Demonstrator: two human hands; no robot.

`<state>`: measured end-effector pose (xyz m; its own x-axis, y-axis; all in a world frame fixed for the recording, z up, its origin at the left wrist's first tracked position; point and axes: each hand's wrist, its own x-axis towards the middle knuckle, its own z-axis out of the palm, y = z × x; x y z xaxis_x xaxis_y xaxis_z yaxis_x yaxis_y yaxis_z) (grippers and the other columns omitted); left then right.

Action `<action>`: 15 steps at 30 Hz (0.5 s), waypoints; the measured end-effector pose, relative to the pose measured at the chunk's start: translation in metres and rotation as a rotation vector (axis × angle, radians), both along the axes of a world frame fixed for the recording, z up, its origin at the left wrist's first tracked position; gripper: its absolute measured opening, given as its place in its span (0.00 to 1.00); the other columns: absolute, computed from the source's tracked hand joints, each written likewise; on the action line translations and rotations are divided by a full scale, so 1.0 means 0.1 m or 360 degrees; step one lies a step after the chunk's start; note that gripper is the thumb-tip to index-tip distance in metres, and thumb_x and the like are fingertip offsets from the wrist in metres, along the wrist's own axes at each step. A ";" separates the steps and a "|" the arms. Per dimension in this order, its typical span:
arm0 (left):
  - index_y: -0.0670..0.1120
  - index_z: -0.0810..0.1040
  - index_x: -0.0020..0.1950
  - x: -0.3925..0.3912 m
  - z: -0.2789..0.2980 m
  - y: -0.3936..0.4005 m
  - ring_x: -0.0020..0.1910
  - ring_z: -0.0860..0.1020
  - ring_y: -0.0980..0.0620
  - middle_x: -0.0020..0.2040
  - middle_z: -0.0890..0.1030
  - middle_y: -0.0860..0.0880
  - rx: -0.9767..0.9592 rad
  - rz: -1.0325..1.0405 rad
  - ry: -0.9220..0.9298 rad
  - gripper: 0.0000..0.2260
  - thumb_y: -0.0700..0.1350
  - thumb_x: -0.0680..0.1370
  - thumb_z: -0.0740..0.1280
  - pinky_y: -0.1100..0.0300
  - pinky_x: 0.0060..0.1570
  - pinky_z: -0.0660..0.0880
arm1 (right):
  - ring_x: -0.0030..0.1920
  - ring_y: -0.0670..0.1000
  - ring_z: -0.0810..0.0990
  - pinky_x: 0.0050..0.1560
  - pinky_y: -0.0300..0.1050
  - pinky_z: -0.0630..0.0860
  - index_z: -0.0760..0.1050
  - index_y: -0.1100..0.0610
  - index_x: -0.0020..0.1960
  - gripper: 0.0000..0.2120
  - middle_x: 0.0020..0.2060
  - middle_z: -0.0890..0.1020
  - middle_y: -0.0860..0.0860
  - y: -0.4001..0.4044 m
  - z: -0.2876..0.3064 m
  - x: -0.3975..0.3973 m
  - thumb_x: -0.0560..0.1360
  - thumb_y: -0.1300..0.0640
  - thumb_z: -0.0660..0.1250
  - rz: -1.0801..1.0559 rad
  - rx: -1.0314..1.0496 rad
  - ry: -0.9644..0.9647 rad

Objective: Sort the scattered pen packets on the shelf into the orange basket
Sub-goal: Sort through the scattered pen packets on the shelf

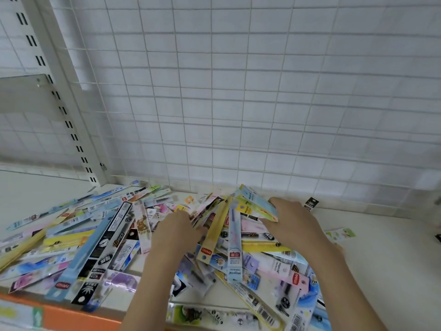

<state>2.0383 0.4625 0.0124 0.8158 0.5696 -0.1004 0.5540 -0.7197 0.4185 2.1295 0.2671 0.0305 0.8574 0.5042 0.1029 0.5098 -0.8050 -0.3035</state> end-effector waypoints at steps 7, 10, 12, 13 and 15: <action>0.45 0.70 0.35 -0.01 0.02 0.07 0.29 0.70 0.51 0.30 0.71 0.49 0.0006 -0.0075 -0.0043 0.07 0.42 0.73 0.63 0.62 0.26 0.63 | 0.37 0.50 0.72 0.33 0.43 0.67 0.63 0.48 0.45 0.09 0.32 0.68 0.44 0.00 -0.01 -0.08 0.76 0.48 0.64 -0.0045 0.0015 -0.0001; 0.46 0.70 0.33 -0.11 0.21 0.14 0.26 0.69 0.52 0.28 0.72 0.49 -0.0018 -0.0052 -0.0167 0.09 0.41 0.74 0.62 0.63 0.25 0.63 | 0.37 0.51 0.72 0.32 0.43 0.66 0.65 0.49 0.46 0.08 0.32 0.68 0.43 0.05 -0.02 -0.10 0.76 0.48 0.64 -0.0041 0.0035 0.0002; 0.46 0.72 0.34 -0.18 0.34 0.19 0.26 0.69 0.52 0.28 0.73 0.48 -0.0021 -0.0002 -0.0279 0.09 0.42 0.74 0.62 0.62 0.25 0.64 | 0.38 0.51 0.73 0.33 0.43 0.66 0.69 0.49 0.48 0.06 0.32 0.69 0.43 0.10 -0.04 -0.10 0.76 0.48 0.64 -0.0045 0.0048 0.0017; 0.47 0.72 0.33 -0.22 0.40 0.21 0.27 0.69 0.52 0.28 0.73 0.49 -0.0029 0.0031 -0.0340 0.10 0.42 0.75 0.62 0.62 0.25 0.64 | 0.39 0.51 0.73 0.32 0.43 0.66 0.71 0.50 0.51 0.08 0.33 0.70 0.44 0.14 -0.04 -0.11 0.76 0.48 0.64 -0.0049 0.0052 0.0028; 0.49 0.70 0.31 -0.29 0.47 0.26 0.27 0.69 0.53 0.28 0.72 0.49 -0.0068 0.0099 -0.0435 0.13 0.43 0.77 0.61 0.61 0.26 0.62 | 0.38 0.51 0.72 0.32 0.43 0.65 0.73 0.51 0.58 0.13 0.33 0.69 0.44 0.22 -0.03 -0.12 0.76 0.48 0.64 -0.0042 0.0058 0.0078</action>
